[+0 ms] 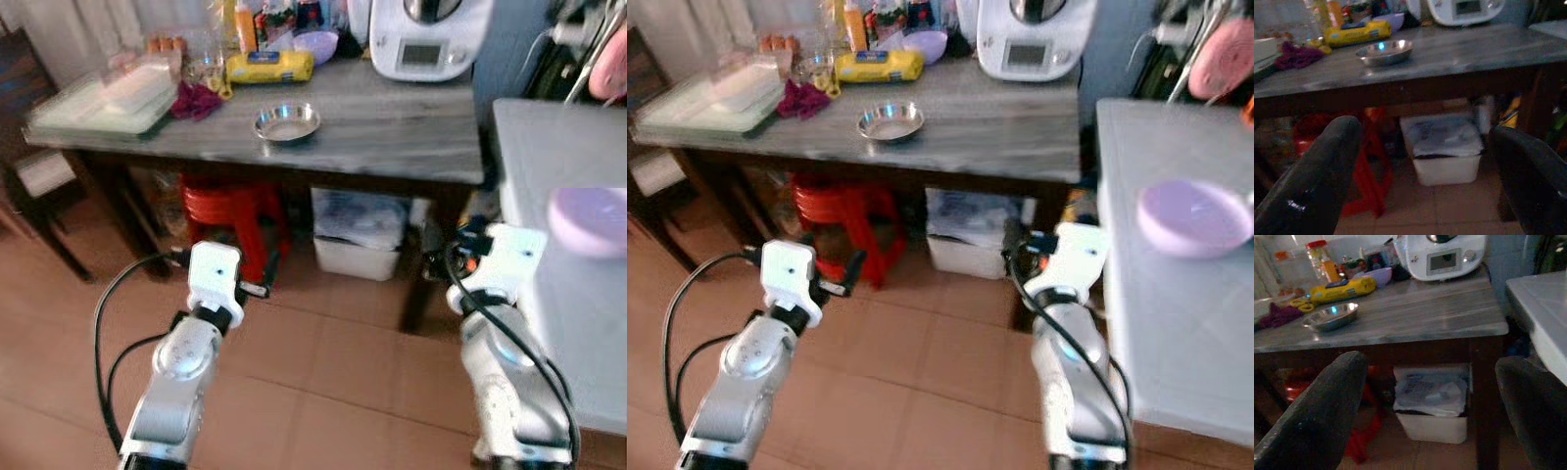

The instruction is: Setting the table

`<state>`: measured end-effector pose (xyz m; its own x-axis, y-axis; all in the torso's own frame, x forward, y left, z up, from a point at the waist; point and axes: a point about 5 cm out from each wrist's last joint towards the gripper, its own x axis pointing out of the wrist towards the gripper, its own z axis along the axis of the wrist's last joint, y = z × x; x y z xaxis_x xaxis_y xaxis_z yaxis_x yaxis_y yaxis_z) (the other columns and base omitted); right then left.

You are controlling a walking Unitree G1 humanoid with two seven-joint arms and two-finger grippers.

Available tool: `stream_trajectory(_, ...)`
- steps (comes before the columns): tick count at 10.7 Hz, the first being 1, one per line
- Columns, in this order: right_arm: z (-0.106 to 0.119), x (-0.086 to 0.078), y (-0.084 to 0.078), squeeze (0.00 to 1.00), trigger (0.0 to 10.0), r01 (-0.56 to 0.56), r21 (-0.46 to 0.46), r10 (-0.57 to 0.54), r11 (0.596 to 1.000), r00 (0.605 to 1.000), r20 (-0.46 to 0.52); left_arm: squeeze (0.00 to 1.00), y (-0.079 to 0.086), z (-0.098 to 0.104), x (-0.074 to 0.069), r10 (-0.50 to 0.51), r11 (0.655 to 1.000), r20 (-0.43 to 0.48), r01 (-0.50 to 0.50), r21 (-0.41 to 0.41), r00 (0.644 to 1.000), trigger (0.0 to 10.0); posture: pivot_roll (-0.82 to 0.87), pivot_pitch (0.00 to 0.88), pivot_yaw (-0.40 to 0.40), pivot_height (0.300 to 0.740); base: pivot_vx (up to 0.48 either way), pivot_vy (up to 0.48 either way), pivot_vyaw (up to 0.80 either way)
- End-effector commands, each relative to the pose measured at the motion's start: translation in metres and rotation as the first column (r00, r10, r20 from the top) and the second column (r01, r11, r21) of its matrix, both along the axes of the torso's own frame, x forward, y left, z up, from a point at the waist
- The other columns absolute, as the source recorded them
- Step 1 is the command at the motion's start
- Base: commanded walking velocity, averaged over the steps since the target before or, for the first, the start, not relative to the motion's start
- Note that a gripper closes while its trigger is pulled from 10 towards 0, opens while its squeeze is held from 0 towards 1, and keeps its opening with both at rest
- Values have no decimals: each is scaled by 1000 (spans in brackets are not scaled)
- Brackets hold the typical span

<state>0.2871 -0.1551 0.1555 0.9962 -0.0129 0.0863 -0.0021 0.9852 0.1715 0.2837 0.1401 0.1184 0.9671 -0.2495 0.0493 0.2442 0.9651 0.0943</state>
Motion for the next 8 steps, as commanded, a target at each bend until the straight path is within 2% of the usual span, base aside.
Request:
stream_trajectory(1, 2, 0, 2, 0, 10000, -16, -5, 16, 1000, 1000, 6, 0, 3, 2, -1, 9, 1000, 5, -9, -3, 1000, 10000, -95, 76, 79, 740, 0, -364, 0)
stream_trajectory(5, 3, 0, 0, 0, 10000, -7, -13, 7, 1000, 1000, 10, 0, 3, 2, 0, 2, 1000, 3, -2, -1, 1000, 10000, -102, 82, 87, 740, 0, -360, 0)
stream_trajectory(8, 4, 0, 0, 0, 10000, -12, -25, 12, 1000, 1000, 17, 0, -1, 4, 2, -17, 999, 20, 18, -39, 1000, 10000, -112, 79, 80, 740, 0, 0, 0)
